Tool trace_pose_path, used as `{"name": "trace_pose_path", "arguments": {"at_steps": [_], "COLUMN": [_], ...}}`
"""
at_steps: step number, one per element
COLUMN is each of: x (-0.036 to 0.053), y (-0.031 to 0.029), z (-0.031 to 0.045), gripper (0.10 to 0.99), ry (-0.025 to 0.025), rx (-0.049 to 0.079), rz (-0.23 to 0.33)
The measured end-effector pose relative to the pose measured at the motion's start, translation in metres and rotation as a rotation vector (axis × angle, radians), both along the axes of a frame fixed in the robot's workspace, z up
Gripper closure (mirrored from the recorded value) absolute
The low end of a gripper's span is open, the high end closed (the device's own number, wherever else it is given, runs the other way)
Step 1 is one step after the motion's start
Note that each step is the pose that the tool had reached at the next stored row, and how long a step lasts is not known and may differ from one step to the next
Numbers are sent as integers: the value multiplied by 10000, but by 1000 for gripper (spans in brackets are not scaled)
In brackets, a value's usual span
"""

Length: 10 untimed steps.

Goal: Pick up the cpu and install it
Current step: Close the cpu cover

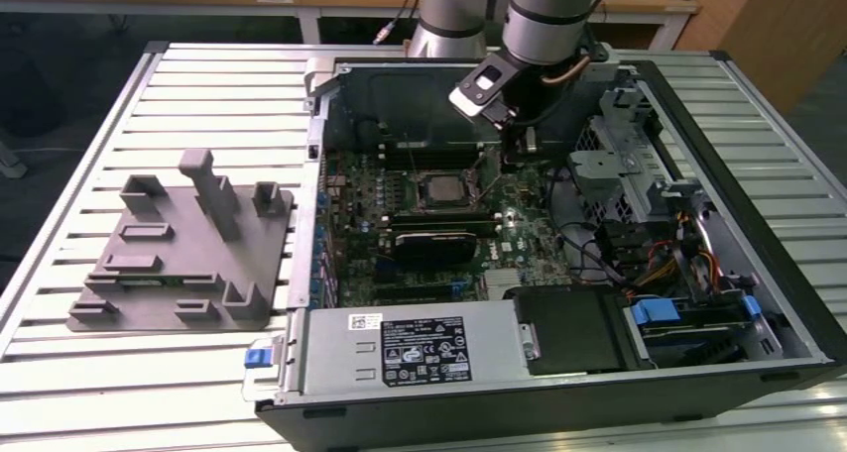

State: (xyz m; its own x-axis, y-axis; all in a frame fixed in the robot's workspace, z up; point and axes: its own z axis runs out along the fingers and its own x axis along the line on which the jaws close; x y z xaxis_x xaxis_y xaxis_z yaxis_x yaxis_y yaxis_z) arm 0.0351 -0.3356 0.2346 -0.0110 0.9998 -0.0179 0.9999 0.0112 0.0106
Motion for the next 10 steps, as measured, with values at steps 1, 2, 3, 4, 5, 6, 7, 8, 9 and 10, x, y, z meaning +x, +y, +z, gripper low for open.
{"name": "trace_pose_path", "arguments": {"at_steps": [1,2,3,4,5,6,7,8,9,10], "x": [-17,-34,-50,-66,-81,-96,-112,-126,-142,-157], "y": [0,0,0,0,0,0,0,0,0,0], "z": [0,0,0,0,0,0,0,0,0,0], "gripper": [980,980,980,980,980,980,980,980,980,980], "ry": [0,0,0,0,0,0,0,0,0,0], "rx": [0,1,0,0,0,0,0,1,1,0], "rz": [0,0,1,1,1,0,0,0,0,1]}}
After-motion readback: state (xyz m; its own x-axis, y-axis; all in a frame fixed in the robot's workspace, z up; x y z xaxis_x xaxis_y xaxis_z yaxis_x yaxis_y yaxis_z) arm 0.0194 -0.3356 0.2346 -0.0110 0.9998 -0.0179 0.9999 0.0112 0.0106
